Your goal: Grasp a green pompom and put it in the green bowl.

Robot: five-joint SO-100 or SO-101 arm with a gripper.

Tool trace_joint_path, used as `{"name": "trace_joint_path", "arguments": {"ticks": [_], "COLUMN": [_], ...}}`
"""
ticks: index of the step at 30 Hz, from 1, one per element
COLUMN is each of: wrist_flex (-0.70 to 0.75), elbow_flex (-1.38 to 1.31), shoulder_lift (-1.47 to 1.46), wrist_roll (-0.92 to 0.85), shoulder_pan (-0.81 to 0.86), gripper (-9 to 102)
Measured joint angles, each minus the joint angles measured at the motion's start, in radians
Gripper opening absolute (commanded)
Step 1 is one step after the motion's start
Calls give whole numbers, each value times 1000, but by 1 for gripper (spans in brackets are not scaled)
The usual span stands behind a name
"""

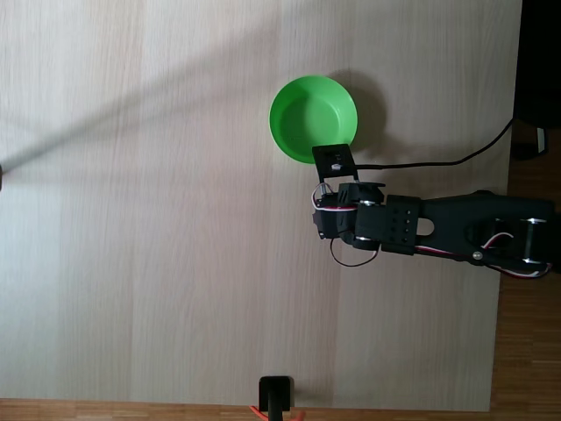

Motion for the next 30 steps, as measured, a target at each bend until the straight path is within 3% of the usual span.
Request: {"name": "trace_joint_path", "arguments": {"ticks": [14, 20, 30], "wrist_flex": [12, 138, 235], "elbow_flex": [-34, -155, -319], "shoulder_lift": [127, 222, 225], "wrist_roll": [-3, -61, -187], "shoulder_pan": [9, 23, 318], "gripper": [5, 5, 5]}}
